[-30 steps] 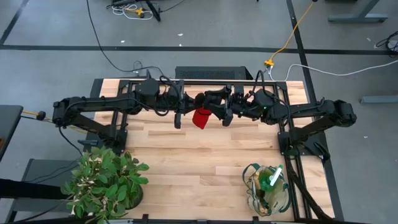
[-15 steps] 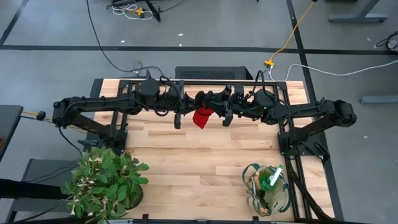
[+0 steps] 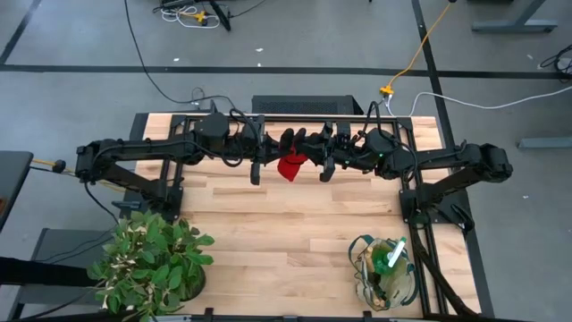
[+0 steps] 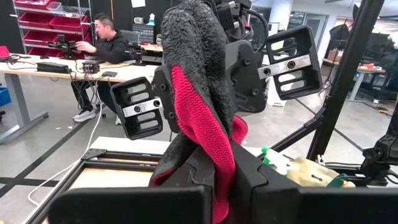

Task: Pick & Place Garden tools in Gardening bag
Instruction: Put the red gloves into the white gardening bag

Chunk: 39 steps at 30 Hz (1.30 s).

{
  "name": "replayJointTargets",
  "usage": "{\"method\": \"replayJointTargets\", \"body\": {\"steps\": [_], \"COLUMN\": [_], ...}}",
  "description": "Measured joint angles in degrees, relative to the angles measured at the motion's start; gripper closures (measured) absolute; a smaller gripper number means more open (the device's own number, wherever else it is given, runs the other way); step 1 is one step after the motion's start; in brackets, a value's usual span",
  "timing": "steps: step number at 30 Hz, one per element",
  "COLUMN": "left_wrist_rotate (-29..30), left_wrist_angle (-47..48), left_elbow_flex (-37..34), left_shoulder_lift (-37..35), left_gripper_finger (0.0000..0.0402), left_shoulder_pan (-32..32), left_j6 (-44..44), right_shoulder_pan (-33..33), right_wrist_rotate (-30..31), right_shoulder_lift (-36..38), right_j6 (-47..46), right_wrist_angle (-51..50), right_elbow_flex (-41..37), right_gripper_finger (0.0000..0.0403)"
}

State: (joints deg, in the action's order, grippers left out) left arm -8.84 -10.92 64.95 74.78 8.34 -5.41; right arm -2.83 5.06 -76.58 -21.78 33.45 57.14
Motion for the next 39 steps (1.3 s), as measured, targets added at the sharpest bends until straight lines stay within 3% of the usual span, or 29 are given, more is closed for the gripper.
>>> {"method": "replayJointTargets", "body": {"steps": [9,22,30,39], "left_wrist_rotate": [0.00,0.00,3.70,3.68], "left_wrist_angle": [0.00,-0.02,0.24,1.03], "left_elbow_flex": [0.00,0.00,0.00,0.02], "left_shoulder_lift": [-0.02,-0.04,-0.09,-0.49], "left_gripper_finger": [0.0375,0.0330,0.0270,0.0187], "left_shoulder_pan": [0.00,0.00,-0.02,0.21], "left_j6": [-0.03,-1.54,-2.36,-5.95], "right_shoulder_pan": [0.00,-0.02,-0.04,-0.02], "right_wrist_rotate": [-0.01,-0.04,-0.04,-0.20], "right_shoulder_lift": [0.00,0.00,0.00,1.10], "right_j6": [1.72,1.49,1.49,2.61], "right_wrist_angle": [-0.02,-0.07,-0.20,-0.94], "right_elbow_flex": [0.00,0.00,0.00,0.00], "right_gripper_finger": [0.0358,0.0360,0.0360,0.0360]}}
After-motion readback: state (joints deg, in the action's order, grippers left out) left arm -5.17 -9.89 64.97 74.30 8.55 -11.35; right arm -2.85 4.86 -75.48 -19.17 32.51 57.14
